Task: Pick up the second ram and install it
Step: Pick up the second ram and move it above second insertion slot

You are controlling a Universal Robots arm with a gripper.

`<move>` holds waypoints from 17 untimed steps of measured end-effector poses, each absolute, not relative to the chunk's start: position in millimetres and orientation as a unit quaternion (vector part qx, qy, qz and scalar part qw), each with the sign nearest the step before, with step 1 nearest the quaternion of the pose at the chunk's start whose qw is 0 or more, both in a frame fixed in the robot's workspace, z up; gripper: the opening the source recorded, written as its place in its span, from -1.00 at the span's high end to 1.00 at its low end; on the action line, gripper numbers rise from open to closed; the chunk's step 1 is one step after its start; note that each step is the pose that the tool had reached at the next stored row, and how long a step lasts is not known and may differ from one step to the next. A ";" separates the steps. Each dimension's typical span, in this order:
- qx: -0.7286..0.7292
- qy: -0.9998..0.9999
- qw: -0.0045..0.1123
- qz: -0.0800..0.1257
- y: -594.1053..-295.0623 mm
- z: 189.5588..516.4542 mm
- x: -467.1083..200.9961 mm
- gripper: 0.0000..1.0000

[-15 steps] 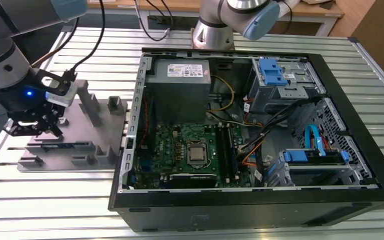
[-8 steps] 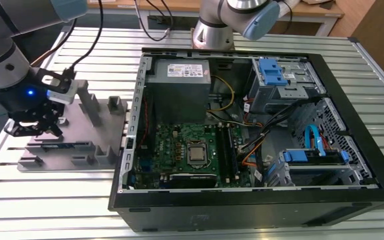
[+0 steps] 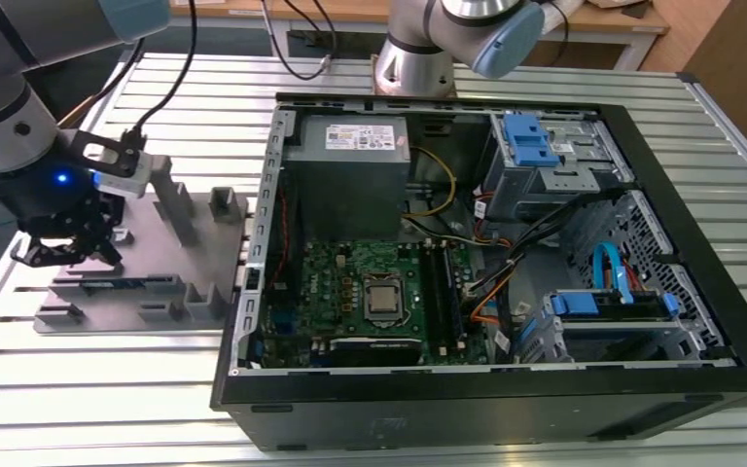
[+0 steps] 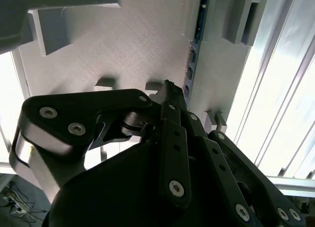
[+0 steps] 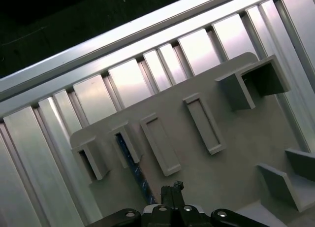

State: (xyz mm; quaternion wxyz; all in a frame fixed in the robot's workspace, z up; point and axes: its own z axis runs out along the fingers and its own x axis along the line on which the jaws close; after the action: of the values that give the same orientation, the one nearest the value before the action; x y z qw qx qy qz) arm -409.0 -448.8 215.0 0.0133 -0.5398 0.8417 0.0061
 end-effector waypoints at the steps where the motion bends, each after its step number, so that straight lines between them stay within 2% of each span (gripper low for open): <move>1: -0.543 0.839 0.013 0.006 -448.8 215.1 -409.0 0.79; 17: -0.596 0.803 0.013 0.007 -448.8 214.9 -409.0 0.79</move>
State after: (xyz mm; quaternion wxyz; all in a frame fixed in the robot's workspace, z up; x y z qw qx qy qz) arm -409.0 -448.8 214.9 0.0128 -0.5958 0.8030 0.0070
